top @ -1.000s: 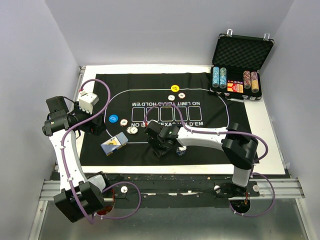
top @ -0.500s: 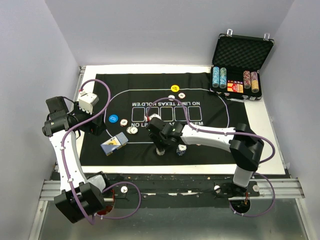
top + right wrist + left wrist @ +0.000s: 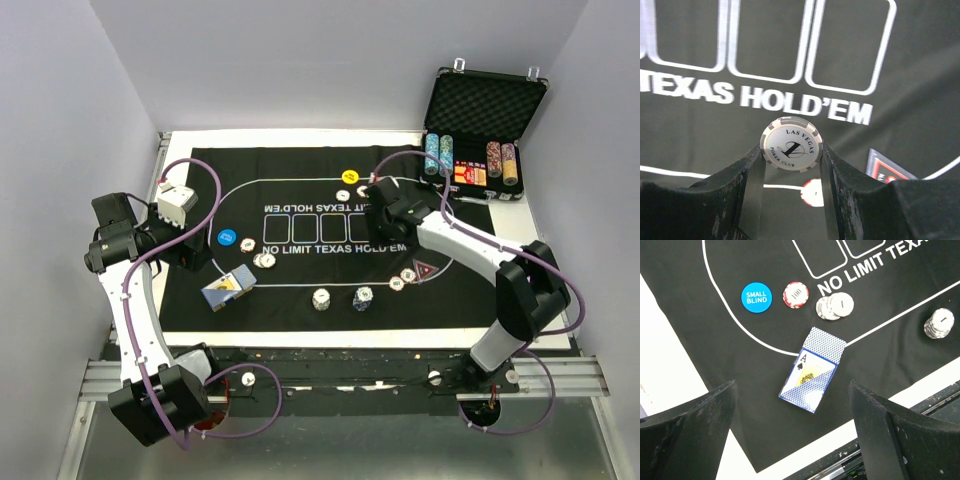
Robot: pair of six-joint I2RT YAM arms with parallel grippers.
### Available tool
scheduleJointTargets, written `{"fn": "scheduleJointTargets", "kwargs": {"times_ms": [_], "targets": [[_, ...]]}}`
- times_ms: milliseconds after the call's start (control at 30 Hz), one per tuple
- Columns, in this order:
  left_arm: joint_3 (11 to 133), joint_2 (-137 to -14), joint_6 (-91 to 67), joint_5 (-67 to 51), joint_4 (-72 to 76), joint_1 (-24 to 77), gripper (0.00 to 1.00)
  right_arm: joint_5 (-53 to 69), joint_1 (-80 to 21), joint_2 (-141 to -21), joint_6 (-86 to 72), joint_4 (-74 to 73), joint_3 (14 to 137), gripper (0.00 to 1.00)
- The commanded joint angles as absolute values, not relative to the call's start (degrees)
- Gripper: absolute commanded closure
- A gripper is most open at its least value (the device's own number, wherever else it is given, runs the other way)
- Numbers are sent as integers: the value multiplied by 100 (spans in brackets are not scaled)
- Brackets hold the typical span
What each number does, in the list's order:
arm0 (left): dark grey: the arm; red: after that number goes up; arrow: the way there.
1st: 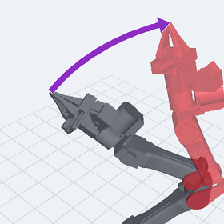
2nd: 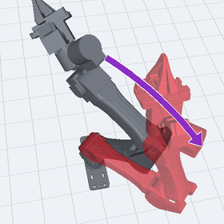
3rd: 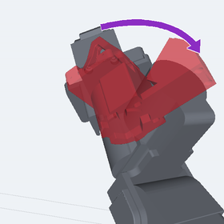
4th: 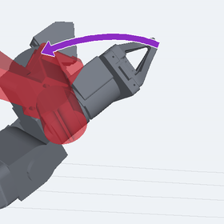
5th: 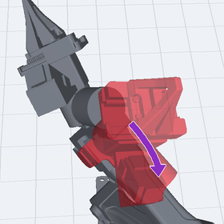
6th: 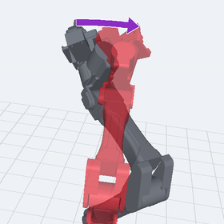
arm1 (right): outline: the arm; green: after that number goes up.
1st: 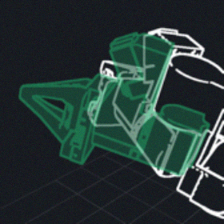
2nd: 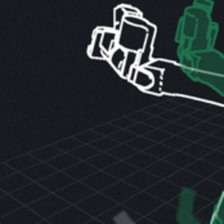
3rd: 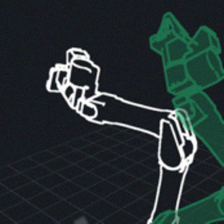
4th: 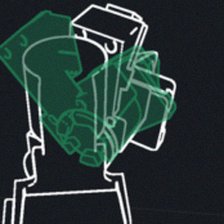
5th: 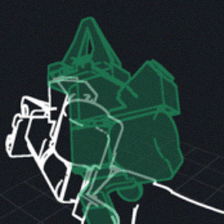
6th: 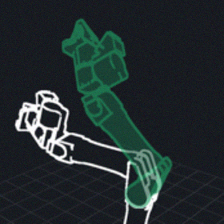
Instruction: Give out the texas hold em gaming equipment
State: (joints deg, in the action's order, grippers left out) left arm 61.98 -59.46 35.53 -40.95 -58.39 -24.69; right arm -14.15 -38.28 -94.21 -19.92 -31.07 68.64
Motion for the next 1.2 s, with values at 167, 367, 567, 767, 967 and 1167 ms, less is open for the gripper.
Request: {"fn": "scheduleJointTargets", "kwargs": {"times_ms": [167,367,567,767,967,1167], "targets": [[6258,-5906,3577,-4105,-5862,-2514,1,-1767,-3112,-9536,-2179,-2839,6100,60],[6258,-5915,3595,-4087,-5880,-2505,1,-1810,-3050,-9764,-2250,-2628,5827,59],[6258,-5941,3604,-4087,-5880,-2514,1,-1793,-3041,-9853,-2329,-2584,5853,41],[6275,-5959,3612,-4087,-5889,-2514,1,-1802,-3032,-9432,-2373,-2794,6029,28],[6284,-5985,3577,-4113,-5906,-2505,1,-1302,-3207,-8553,-2320,-3076,6266,21],[6319,-5994,3551,-4140,-5906,-2514,1,-1081,-4243,-8385,-2390,-3612,6460,5]]}}
